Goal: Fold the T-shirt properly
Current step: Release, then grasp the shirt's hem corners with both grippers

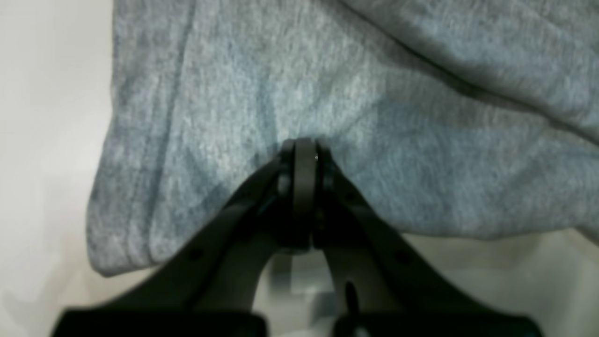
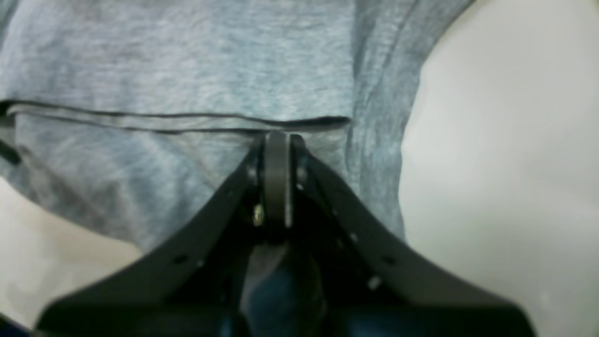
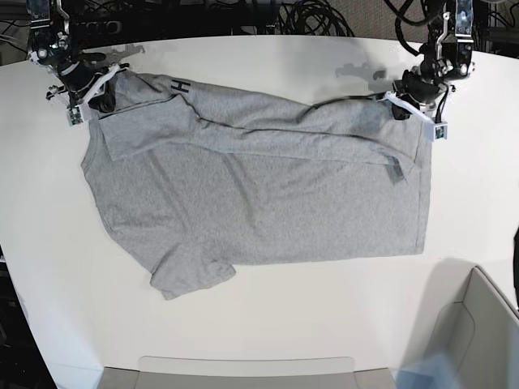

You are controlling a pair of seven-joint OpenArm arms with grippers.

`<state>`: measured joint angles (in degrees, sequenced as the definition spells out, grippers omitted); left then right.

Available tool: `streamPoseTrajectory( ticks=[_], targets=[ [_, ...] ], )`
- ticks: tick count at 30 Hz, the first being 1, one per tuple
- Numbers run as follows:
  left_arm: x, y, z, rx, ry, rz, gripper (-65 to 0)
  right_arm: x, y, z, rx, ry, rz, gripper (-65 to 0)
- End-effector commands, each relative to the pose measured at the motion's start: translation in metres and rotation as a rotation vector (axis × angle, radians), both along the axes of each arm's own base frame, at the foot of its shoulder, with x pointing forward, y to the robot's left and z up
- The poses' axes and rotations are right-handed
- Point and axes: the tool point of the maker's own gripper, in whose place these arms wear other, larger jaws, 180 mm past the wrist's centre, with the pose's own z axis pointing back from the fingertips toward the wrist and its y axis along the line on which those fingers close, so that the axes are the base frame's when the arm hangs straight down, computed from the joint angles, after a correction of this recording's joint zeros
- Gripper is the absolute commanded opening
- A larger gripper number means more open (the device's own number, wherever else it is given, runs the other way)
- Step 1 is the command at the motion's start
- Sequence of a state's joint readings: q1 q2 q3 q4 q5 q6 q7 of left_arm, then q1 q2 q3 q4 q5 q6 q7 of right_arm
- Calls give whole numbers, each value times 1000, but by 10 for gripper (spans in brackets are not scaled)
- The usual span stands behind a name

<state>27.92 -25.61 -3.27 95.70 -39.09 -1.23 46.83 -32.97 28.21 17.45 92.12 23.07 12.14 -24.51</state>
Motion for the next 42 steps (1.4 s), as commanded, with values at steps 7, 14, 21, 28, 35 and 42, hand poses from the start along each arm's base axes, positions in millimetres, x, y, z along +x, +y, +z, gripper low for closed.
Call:
streamPoseTrajectory(
  ticks=[7, 14, 21, 28, 35, 42],
  targets=[
    [-87, 5, -18, 3, 267, 8, -650, -31, -63, 6, -125, 124, -57, -640],
    [-80, 21, 7, 42, 200, 36, -650, -17, -70, 18, -132, 70, -79, -638],
    [-32, 11, 50, 55, 23, -5, -650, 40, -53, 65, -83, -151, -119, -637],
    [0, 29, 86, 103, -85, 25, -650, 79, -33, 147, -76, -420, -118, -637],
    [54, 29, 112, 102, -227, 26, -650, 144, -13, 161, -31, -425, -84, -637],
    [86, 23, 128, 62, -252, 28, -650, 227, -23, 128, -28, -295, -117, -637]
  ],
)
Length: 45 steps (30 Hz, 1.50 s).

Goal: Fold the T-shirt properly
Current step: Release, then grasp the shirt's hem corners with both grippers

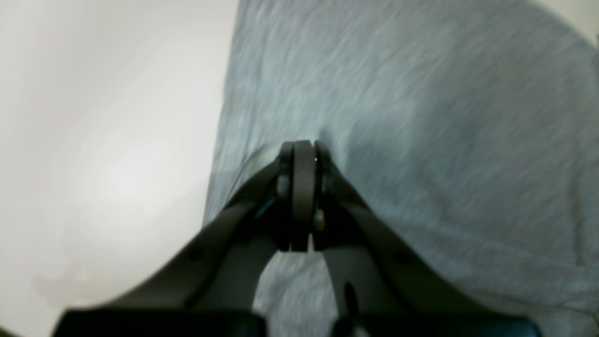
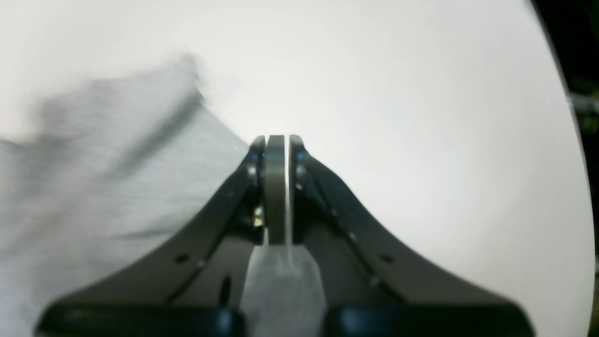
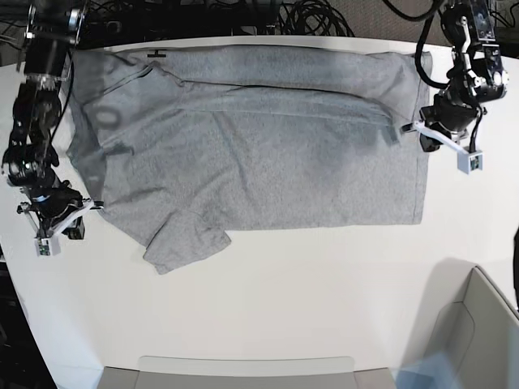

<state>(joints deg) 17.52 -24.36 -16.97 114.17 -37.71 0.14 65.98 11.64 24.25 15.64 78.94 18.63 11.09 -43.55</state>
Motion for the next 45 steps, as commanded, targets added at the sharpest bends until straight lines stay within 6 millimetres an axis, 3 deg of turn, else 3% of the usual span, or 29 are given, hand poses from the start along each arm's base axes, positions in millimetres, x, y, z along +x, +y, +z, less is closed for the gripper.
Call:
streamPoseTrajectory(
  ticks=[1, 5, 8, 11, 14, 17, 20, 25, 27, 30, 33, 36, 40, 45],
  targets=[
    [2, 0, 5, -5, -24, 10, -650, 16, -8, 12, -24, -34, -7, -637],
    [-2, -15, -3, -67, -21, 37, -650, 29, -15, -46, -28, 28, -22, -637],
    [-5, -26, -10, -111, -15, 56, -650, 16, -11, -83, -32, 95, 0, -637],
    [-8, -32, -21, -149, 7, 77, -650, -17, 4, -110, -44, 175, 49, -637],
    [-7, -35, -23, -161, 8, 83, -650, -57, 15, -116, -50, 223, 103, -637],
    [-7, -34, -22, -161, 5, 83, -650, -93, 13, -106, -20, 239, 104, -637],
    [-6, -34, -22, -161, 5, 84, -650, -103, 5, -85, 28, 190, 59, -637],
    [-3, -34, -27, -172, 13, 90, -650, -76, 8, -44, 21, 60, 67, -620],
    [-2, -35, -27, -176, 14, 87, -650, -60, 12, -24, 19, 2, 79, -550],
    [-2, -35, -27, -176, 13, 90, -650, -34, 14, 5, 16, -81, 84, -389],
    [-3, -33, -28, -174, 15, 93, -650, -9, 14, 22, 29, -125, 77, -327],
    [-3, -33, -27, -175, 14, 92, -650, 18, 9, 15, 71, -106, 40, -333],
    [-2, -37, -28, -183, 14, 87, -650, 46, 13, -12, 113, -91, 72, -333],
    [-2, -40, -28, -195, 13, 91, -650, 56, 9, -51, 130, -33, 44, -333]
  ],
)
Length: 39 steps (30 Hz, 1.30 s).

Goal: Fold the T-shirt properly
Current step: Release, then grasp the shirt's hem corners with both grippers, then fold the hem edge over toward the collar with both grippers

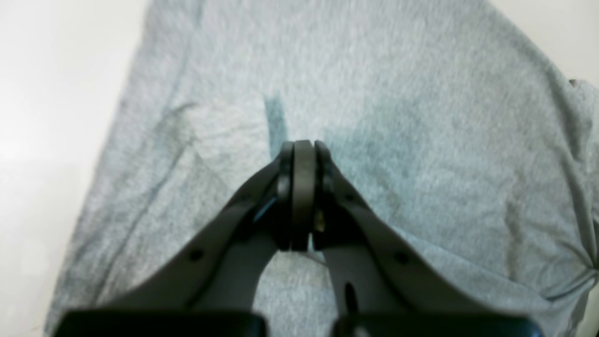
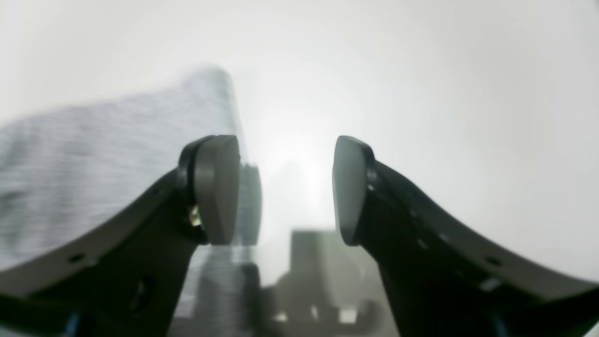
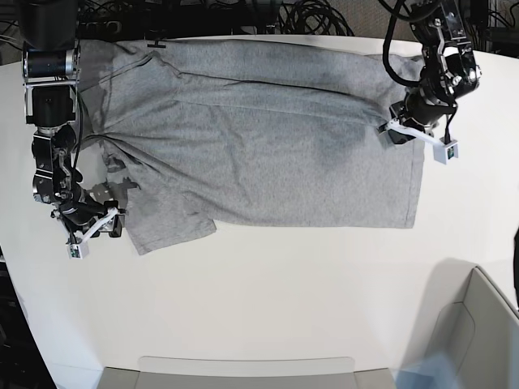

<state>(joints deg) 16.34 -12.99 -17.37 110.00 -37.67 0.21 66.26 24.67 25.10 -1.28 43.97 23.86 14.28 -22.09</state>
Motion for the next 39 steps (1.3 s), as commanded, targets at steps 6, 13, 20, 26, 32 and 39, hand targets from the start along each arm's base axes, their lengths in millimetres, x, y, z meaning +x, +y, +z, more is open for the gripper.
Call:
streamPoseTrajectory(
  ticks=[6, 13, 20, 26, 32, 39],
  targets=[
    [6, 2, 8, 11, -33, -5, -650, 14, 29, 8, 31, -54, 54, -333],
    [8, 2, 9, 12, -36, -5, -650, 3, 73, -21, 63, 5, 122, -333],
    [29, 7, 4, -13, -41, 18, -650, 1, 76, -23, 68, 13, 123, -333],
    [83, 22, 14, -38, -95, 50, -528, -9, 75, -34, 69, 37, 120, -333],
    [159, 57, 22, -27, -144, 104, -488, -15, 73, -38, 65, 47, 120, -333],
    [194, 88, -3, 122, -87, -40, -487, -16, 67, -39, 56, 51, 116, -333]
  ],
)
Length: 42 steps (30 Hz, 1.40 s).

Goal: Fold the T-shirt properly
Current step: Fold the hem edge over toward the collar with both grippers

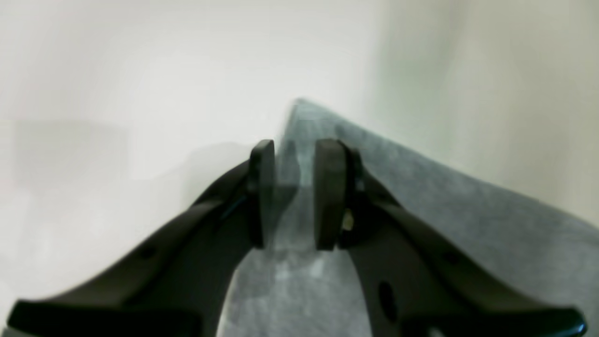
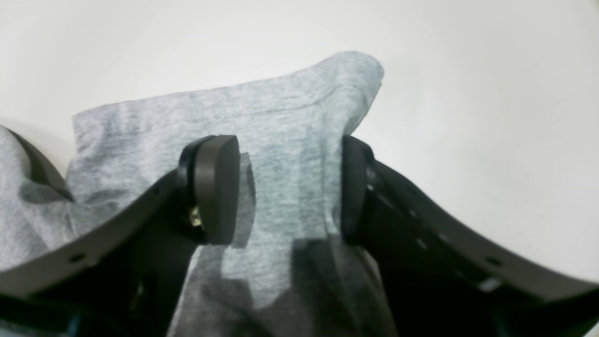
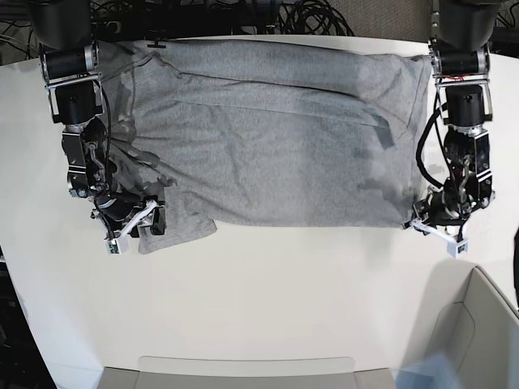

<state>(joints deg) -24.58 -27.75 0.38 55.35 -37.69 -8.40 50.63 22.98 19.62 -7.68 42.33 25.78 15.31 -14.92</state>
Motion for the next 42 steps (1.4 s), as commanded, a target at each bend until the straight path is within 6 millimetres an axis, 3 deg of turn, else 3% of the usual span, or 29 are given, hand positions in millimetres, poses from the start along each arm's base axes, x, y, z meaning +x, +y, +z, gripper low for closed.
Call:
streamPoseTrajectory(
  ticks=[1, 9, 15, 22, 28, 31, 33, 35, 38, 42],
  targets=[
    [12, 11, 18, 20, -45, 6, -487, -10, -11, -12, -51, 76, 6, -333],
    [6, 14, 7, 20, -14, 6, -486, -10, -13, -11, -54, 74, 6, -333],
    [9, -8, 5, -5, -35, -90, -486, -15, -12, -16, -55, 85, 9, -333],
    [-5, -26, -45, -37, 68, -81, -486, -19, -13, -19, -55, 93, 8, -333],
    [-8, -40, -48, -25, 98, -139, -490, -20, -10, -20, -55, 95, 15, -334],
    [-21, -47, -62, -32, 128, -147, -555, -20, -10, -20, -55, 95, 15, -346],
    [-29, -46, -69, -34, 141, -142, -627, -20, -11, -20, -56, 95, 14, -382],
    [-35, -47, -72, -36, 144, -143, -650, -20, -11, -20, -56, 94, 13, -429],
    [-27, -50, -54, -36, 75, -152, -607, -19, -13, -19, -55, 93, 8, -463],
    [-7, -40, -6, -47, -64, -116, -443, -19, -13, -19, -55, 91, 7, -463]
  ],
)
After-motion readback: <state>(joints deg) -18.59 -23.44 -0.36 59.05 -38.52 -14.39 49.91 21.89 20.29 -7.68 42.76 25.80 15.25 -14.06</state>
